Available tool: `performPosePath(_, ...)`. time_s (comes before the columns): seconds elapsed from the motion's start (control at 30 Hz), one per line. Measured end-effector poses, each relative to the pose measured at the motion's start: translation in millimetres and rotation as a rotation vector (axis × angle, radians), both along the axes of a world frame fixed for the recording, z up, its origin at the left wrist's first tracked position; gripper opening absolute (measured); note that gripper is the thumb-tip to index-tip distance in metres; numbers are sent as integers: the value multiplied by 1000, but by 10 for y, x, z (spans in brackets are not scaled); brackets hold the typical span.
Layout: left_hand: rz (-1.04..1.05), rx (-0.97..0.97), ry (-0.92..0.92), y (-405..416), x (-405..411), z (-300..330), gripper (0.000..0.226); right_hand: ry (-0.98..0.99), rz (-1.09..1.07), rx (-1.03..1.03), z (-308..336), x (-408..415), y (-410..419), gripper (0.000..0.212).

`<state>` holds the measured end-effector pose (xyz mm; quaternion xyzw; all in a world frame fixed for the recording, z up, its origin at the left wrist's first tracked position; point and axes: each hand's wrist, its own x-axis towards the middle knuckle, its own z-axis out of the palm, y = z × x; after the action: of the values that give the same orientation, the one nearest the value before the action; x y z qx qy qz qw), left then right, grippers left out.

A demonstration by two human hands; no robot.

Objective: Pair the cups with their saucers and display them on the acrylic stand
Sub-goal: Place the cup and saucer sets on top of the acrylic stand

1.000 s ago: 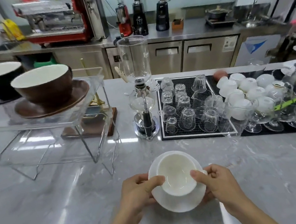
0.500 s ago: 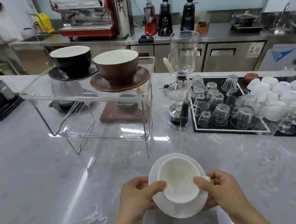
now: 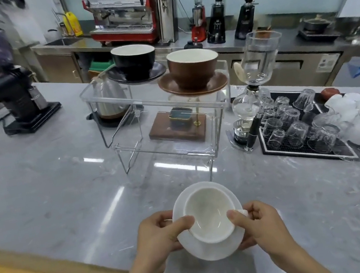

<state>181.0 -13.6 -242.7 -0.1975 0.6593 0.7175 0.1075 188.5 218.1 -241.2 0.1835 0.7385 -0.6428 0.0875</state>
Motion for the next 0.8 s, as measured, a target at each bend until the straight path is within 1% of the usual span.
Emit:
performPosePath(0.13, 29, -14, 22, -197, 10, 63, 52, 12, 29, -19, 44, -57, -211, 44)
performPosePath(0.23, 42, -27, 50, -345, -7, 119, 46, 42, 49, -28, 114, -141, -342, 53)
performPosePath(0.37, 66, -47, 112, -507, -110, 283, 37, 98, 83, -51, 275, -302, -499, 43)
performPosePath(0.43, 85, -62, 154, -579, -202, 400, 31, 133, 94, -68, 389, -402, -578, 44)
performPosePath(0.53, 103, -91, 221, -671, -361, 595, 25, 181, 95, -100, 563, -550, -688, 53)
performPosePath(0.57, 100, -99, 236, -692, -414, 649, 24, 192, 91, -104, 610, -592, -719, 53)
performPosePath(0.67, 101, -115, 267, -750, -577, 781, 19, 218, 92, -128, 739, -711, -814, 43)
performPosePath(0.8, 104, -139, 293, -807, -789, 898, 11, 215, 72, -140, 840, -872, -923, 46)
